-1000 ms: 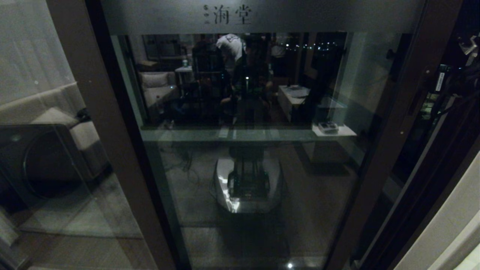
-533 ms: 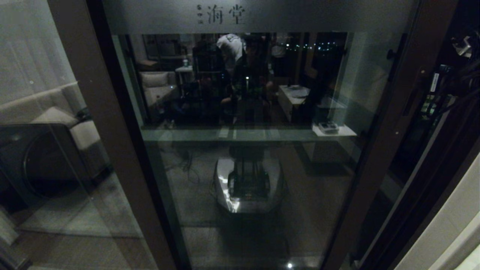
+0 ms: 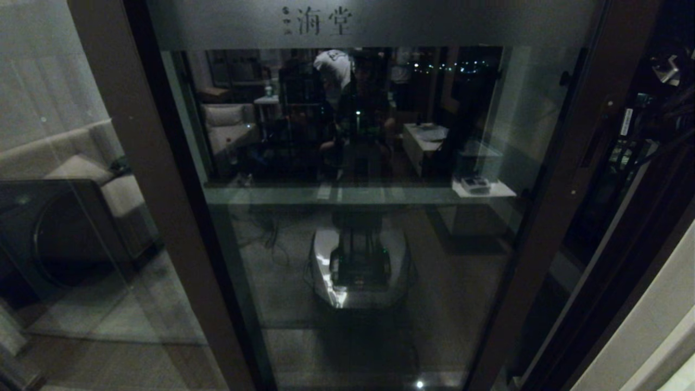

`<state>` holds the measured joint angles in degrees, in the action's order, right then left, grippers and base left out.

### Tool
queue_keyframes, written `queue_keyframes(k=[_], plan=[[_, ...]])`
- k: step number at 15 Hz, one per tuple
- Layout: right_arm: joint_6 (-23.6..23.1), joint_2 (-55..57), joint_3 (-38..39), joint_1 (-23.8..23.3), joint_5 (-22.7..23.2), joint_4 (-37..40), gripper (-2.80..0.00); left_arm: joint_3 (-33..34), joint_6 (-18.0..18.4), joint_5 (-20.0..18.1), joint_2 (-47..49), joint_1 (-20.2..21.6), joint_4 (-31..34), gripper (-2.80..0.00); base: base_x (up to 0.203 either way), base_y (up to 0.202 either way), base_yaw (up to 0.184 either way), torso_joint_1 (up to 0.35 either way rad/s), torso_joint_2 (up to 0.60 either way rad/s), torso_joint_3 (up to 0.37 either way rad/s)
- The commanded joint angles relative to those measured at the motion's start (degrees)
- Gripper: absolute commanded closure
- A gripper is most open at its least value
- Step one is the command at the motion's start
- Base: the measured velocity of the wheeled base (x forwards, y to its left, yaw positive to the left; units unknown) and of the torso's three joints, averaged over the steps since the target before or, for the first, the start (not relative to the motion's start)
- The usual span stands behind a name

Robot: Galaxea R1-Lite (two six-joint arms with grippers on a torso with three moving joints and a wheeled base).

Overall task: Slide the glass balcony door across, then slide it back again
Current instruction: Open the slid door

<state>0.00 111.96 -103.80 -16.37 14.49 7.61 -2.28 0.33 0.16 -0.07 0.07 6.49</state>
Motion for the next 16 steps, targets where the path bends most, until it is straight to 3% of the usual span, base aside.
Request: queue_keyframes(k=[1, 16], plan=[[0.0, -0.1, 0.0, 0.1, 0.3, 0.0, 0.00, 0.0, 0.0, 0.0, 0.0, 0.0, 0.0, 0.00, 0.000, 0.000, 0.000, 0.000, 0.00, 0.000], [1.4, -0.7, 0.1, 3.1, 0.2, 0.0, 0.00, 0.0, 0.0, 0.0, 0.0, 0.0, 0.0, 0.00, 0.000, 0.000, 0.000, 0.000, 0.00, 0.000]])
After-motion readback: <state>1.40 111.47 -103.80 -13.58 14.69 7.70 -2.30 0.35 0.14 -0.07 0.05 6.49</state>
